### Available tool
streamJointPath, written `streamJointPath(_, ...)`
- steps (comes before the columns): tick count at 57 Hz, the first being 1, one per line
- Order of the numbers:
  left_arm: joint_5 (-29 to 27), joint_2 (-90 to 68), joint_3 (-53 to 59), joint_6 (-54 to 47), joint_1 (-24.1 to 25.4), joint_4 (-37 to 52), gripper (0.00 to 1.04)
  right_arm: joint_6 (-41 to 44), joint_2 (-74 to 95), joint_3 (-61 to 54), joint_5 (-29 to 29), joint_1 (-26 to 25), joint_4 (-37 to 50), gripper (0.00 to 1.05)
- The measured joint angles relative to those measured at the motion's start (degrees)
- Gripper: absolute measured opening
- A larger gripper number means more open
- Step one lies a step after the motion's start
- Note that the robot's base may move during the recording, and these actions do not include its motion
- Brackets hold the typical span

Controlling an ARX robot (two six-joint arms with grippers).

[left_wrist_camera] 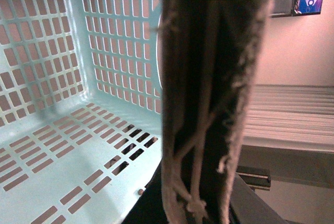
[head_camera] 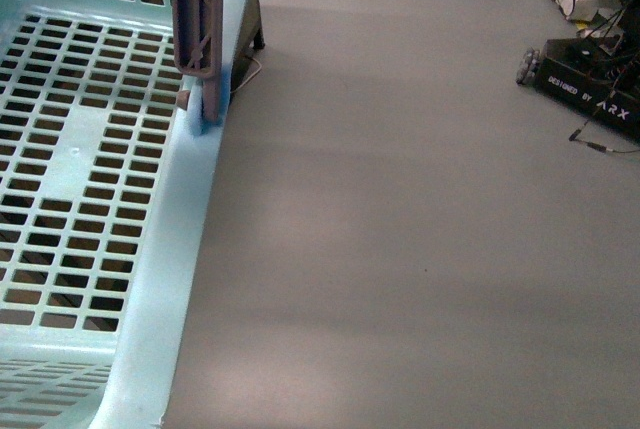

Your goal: Pick mango and avocado into basket

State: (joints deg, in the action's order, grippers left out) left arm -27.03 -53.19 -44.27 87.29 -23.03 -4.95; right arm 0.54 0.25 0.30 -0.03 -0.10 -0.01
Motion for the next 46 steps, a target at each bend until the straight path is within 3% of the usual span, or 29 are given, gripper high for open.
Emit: streamJointPath(46,-0.04,0.17,-0.11,-0.02,0.0,0.0,0.09,0.0,0.0,0.02,-0.02,0.0,0.0,0.97)
